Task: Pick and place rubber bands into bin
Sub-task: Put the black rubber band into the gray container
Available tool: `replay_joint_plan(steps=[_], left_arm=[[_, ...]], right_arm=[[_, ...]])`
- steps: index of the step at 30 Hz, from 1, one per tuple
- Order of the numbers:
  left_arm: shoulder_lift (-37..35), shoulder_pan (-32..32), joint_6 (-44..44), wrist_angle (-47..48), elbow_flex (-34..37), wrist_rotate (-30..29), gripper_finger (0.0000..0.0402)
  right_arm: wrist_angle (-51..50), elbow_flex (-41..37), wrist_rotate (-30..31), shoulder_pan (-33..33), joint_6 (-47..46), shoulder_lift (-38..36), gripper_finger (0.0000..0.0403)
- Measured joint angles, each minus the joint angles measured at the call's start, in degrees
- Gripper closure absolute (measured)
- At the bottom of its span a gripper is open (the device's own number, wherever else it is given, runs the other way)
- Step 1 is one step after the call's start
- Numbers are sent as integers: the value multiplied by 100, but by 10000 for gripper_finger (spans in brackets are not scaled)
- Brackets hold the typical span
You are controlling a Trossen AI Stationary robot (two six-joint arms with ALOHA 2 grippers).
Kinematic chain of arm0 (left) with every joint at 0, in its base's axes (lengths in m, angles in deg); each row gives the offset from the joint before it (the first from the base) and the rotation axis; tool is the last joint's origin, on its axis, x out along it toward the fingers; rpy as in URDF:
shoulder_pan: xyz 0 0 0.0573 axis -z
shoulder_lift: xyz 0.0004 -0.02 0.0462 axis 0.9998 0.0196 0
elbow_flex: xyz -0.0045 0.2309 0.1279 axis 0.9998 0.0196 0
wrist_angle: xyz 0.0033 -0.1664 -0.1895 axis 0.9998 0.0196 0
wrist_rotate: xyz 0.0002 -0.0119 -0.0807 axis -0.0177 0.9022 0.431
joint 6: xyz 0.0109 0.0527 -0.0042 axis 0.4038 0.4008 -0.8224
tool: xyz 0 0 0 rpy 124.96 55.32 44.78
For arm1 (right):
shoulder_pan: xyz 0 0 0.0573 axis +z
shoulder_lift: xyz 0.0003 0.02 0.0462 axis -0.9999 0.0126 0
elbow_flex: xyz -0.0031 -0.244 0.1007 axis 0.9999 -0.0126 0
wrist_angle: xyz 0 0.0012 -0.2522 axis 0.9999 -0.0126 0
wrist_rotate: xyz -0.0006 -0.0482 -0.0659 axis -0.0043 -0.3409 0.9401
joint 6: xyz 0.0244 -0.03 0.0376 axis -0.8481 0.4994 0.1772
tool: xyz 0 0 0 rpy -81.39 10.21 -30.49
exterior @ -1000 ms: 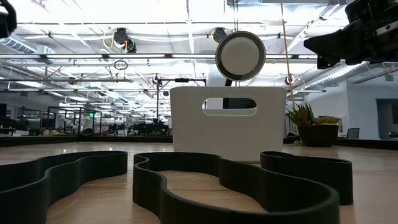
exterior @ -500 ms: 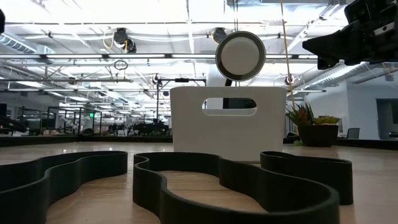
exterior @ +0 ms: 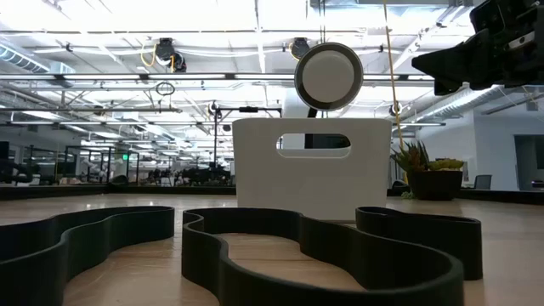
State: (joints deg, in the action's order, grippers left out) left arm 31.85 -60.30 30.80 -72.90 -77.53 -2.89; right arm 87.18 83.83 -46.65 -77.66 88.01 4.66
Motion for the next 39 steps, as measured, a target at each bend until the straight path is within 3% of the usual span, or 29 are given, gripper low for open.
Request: replay_joint_plan(steps=[9, 19, 26, 39], left_arm=[[1343, -1178, -431, -426, -313, 605, 399], [2696, -1974, -812, -430, -697, 1539, 399], [3554, -2183, -933, -411, -807, 1735, 399], [4491, -2348, -854, -198, -813, 2072, 399]], right_arm=[[-27, 1, -2, 0, 2, 0, 399], [-63, 1, 2, 0, 24, 4, 399], [-94, 1, 4, 0, 24, 15, 399], [-131, 0, 20, 0, 50, 44, 399]])
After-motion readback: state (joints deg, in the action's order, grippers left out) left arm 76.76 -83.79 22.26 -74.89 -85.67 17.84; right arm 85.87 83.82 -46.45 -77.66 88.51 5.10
